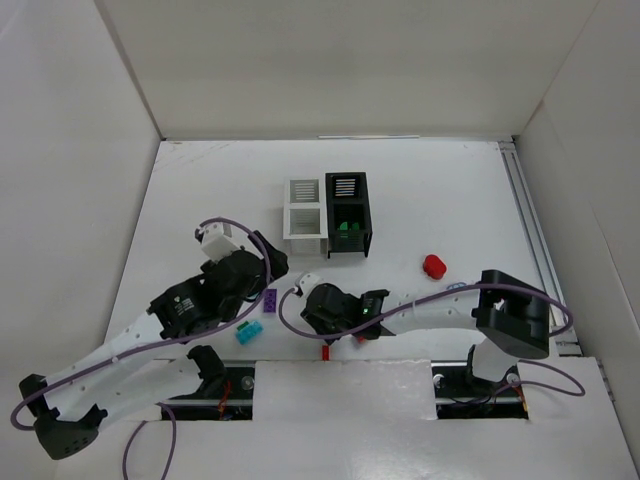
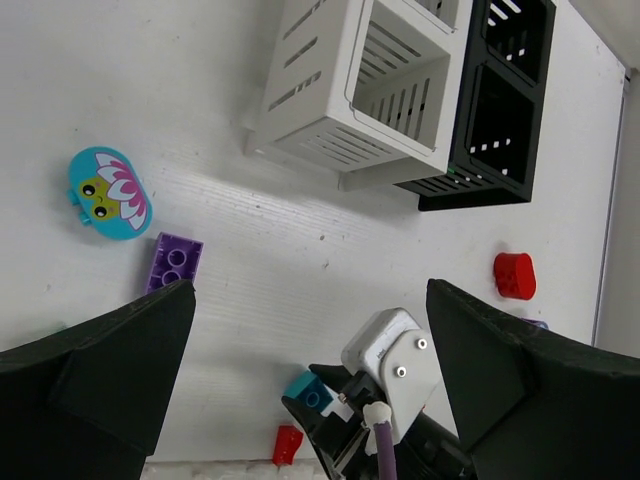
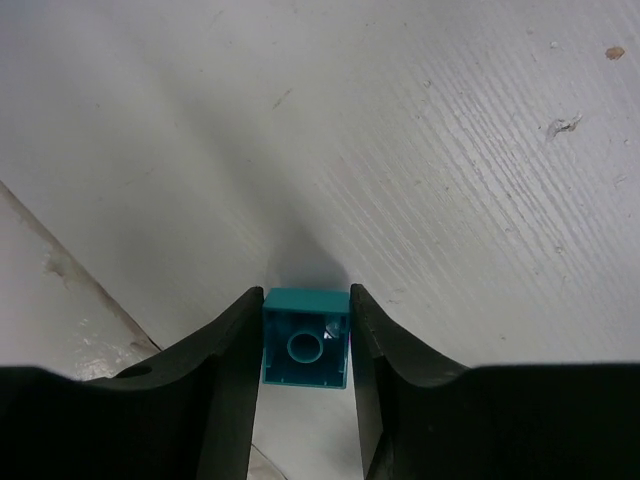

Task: Sort the legos into containers by color

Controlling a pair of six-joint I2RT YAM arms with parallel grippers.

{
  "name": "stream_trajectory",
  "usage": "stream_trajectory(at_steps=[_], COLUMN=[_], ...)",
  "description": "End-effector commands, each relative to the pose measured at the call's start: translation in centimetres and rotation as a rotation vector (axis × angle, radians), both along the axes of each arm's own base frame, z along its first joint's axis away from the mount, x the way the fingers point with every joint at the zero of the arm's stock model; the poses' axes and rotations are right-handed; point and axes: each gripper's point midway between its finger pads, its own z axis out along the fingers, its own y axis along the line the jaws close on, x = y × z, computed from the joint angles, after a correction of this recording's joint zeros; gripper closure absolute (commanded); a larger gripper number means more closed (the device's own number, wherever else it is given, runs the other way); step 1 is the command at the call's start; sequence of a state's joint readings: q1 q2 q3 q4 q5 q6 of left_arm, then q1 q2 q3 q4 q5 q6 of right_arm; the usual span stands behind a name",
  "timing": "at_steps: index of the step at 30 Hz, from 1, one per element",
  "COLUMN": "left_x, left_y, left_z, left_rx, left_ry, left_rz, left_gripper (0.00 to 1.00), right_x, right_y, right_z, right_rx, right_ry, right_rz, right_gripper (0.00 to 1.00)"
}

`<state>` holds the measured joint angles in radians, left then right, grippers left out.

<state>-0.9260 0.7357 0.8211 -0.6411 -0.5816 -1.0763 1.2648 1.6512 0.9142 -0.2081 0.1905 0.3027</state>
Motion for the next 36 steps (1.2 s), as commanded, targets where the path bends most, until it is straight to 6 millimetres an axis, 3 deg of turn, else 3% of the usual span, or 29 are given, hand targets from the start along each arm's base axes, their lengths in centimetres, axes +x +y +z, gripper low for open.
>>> stream_trajectory(at_steps=[1,2,6,8,10,11,13,14,15,16,18,21,23,24,26,27,28,32,36], left_x=[-0.2,-0.4,-0.5,-0.7,-0.9,-1.1,-1.3,-1.4,-1.5,-1.3,-1.4,-0.8,-0.5,-0.3,-0.2,-0.1,-0.1,0.8,2.1], left_y=[1.0,1.2,1.3,1.5,1.7,2.0,1.5,1.2,1.3,1.1,1.1,1.6,1.6,1.7,1.8,1.9,1.9,2.4,2.6], left_z=[0.0,0.1,-0.4,-1.0,-2.0,-2.9,-3.7,-4.2,-5.3,-5.5,-6.4,-6.0,-5.9,-5.4,-5.0,-5.1,-5.1,-5.3,-5.7], left_rx=[-0.011,-0.02,-0.031,-0.029,-0.025,-0.011,-0.028,-0.033,-0.033,-0.049,-0.048,-0.046,-0.04,-0.046,-0.051,-0.039,-0.039,-0.034,-0.019], left_ry=[0.002,0.004,0.02,0.037,0.07,0.087,0.108,0.115,0.13,0.126,0.135,0.101,0.091,0.076,0.07,0.068,0.068,0.063,0.075], left_rz=[0.05,0.056,0.073,0.085,0.111,0.119,0.105,0.096,0.11,0.115,0.123,0.158,0.168,0.176,0.189,0.196,0.196,0.218,0.23], left_gripper=[0.0,0.0,0.0,0.0,0.0,0.0,0.0,0.0,0.0,0.0,0.0,0.0,0.0,0.0,0.0,0.0,0.0,0.0,0.0], right_x=[-0.1,-0.1,0.6,1.6,2.8,3.5,4.8,5.9,6.8,7.7,11.2,16.1,17.9,20.0,22.2,24.0,25.4,28.6,30.4], right_y=[1.3,1.0,1.6,2.4,1.7,1.9,0.8,0.4,0.1,-0.6,-2.3,-3.7,-3.4,-4.5,-3.8,-4.8,-4.6,-4.8,-4.4], right_z=[1.9,1.6,3.5,6.4,8.5,11.5,14.2,17.2,18.6,19.6,22.3,24.7,25.5,25.6,25.3,25.2,24.9,24.1,23.8], right_rx=[0.079,0.065,0.108,0.139,0.105,0.126,0.097,0.115,0.122,0.12,0.123,0.137,0.165,0.158,0.18,0.176,0.17,0.177,0.188], right_ry=[-0.012,-0.017,-0.083,-0.169,-0.25,-0.324,-0.419,-0.485,-0.519,-0.541,-0.608,-0.654,-0.663,-0.663,-0.64,-0.634,-0.63,-0.62,-0.628], right_rz=[0.009,0.021,0.057,0.099,0.101,0.128,0.108,0.106,0.093,0.083,0.039,0.026,0.062,0.037,0.088,0.06,0.065,0.084,0.097], right_gripper=[0.71,0.72,0.77,0.77,0.77,0.77,0.77,0.77,0.76,0.76,0.76,0.74,0.74,0.74,0.75,0.75,0.75,0.75,0.75])
